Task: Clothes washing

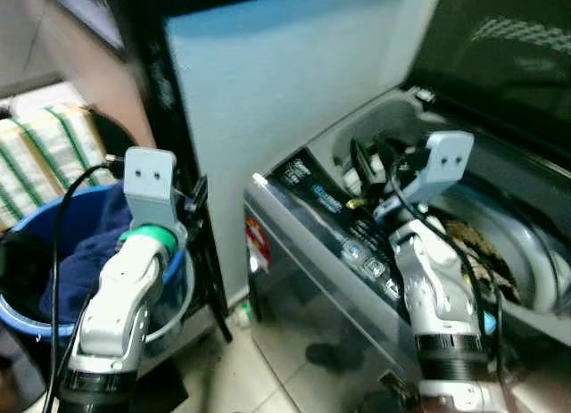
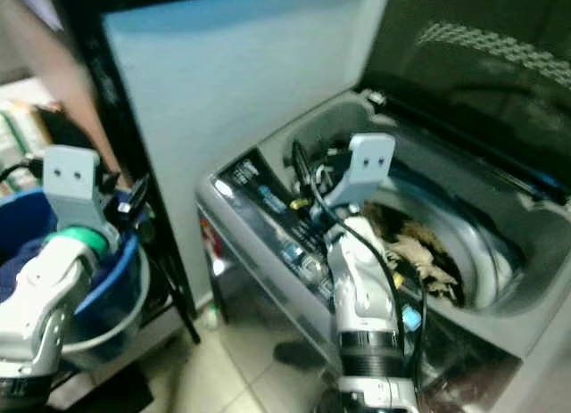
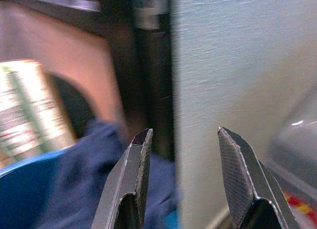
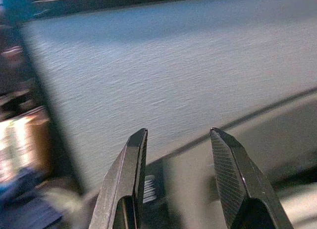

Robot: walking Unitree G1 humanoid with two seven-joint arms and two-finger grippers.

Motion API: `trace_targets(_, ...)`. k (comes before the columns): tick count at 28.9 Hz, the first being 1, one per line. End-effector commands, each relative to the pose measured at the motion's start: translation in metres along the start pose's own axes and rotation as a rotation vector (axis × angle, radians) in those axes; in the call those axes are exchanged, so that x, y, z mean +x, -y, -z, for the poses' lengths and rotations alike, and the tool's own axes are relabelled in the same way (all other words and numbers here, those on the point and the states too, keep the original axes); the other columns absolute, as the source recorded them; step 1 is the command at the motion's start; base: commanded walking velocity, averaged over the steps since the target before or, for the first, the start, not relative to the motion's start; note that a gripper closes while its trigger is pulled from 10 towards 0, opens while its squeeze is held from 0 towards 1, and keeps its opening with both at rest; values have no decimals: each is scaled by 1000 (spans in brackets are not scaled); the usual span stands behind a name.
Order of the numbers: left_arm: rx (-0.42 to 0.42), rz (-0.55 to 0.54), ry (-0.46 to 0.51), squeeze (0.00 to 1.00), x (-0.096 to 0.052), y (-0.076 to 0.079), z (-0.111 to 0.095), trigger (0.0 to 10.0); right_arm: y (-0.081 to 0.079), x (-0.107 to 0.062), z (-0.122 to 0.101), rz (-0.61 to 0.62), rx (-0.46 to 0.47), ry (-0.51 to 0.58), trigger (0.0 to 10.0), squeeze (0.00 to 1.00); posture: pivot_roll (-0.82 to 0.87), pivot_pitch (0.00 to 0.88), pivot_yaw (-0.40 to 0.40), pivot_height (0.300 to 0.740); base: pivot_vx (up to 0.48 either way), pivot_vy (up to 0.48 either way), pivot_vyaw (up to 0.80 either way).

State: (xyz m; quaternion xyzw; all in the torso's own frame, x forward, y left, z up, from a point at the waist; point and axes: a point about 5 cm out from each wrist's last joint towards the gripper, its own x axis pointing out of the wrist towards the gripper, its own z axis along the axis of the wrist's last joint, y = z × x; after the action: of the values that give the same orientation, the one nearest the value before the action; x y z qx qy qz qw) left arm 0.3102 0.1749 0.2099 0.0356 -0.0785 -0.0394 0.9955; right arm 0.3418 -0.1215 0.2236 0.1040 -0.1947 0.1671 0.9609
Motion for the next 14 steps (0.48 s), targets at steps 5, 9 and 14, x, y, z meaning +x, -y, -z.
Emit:
trace_targets(5, -1, 3, 10, 0, -1, 2, 2, 10000, 3, -3, 5, 3, 4, -24, 10000, 0, 78, 0, 22, 740, 0, 0, 800)
trace_targets(9, -10, 6, 19, 0, 0, 3, 0, 10000, 3, -3, 5, -5, 6, -27, 10000, 0, 77, 0, 21, 740, 0, 0, 800)
trace_targets(14, -37, 21, 20, 0, -1, 4, -1, 10000, 3, -3, 4, -8, 10, -22, 10000, 0, 71, 0, 21, 740, 0, 0, 800)
